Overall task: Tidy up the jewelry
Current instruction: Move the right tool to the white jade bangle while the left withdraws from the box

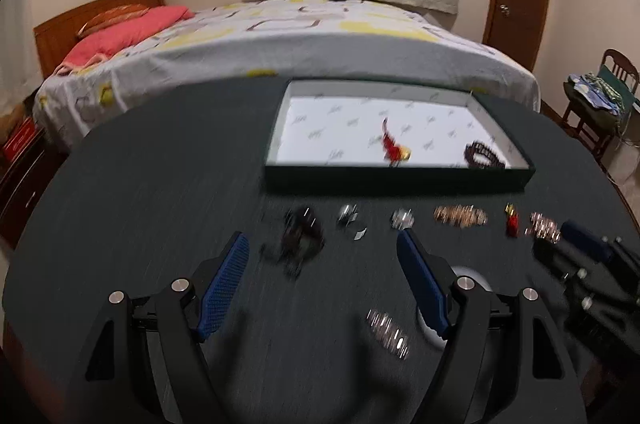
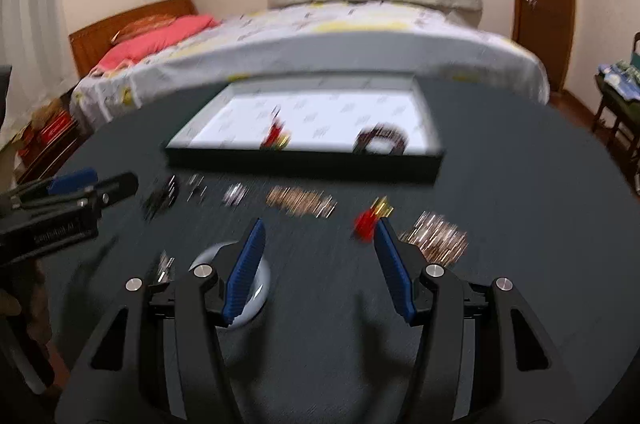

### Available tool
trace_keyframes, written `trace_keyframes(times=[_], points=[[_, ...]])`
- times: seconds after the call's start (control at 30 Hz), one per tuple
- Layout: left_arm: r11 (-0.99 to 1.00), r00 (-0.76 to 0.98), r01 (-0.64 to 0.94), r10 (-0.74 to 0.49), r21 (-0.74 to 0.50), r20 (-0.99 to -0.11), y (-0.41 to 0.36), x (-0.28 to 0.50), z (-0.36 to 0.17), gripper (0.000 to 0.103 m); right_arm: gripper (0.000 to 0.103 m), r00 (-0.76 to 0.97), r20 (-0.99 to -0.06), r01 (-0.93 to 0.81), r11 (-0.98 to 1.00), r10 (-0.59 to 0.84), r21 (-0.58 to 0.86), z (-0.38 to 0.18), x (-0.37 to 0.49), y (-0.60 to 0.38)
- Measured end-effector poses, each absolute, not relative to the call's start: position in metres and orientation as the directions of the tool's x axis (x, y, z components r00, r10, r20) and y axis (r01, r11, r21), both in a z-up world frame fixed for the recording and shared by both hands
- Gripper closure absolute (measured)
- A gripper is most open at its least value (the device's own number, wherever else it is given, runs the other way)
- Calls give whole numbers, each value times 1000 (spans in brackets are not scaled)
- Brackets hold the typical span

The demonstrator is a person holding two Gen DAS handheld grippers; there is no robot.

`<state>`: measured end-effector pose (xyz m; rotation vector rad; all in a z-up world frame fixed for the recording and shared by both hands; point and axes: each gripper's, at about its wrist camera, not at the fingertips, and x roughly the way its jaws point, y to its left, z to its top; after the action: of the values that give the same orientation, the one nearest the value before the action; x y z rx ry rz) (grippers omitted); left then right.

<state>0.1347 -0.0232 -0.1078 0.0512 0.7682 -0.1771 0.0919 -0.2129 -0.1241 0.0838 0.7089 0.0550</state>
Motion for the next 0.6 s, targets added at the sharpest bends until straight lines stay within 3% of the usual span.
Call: trace_keyframes(times=[0.4, 0.6], points=[[991, 682, 135, -102, -13, -724, 1, 112, -124, 29, 47, 707, -696, -110, 992, 126, 67, -140, 89, -171], [991, 672, 135, -110, -25, -732, 9, 116, -129, 29, 39, 689, -713, -127, 990, 130, 58, -143, 102, -156]])
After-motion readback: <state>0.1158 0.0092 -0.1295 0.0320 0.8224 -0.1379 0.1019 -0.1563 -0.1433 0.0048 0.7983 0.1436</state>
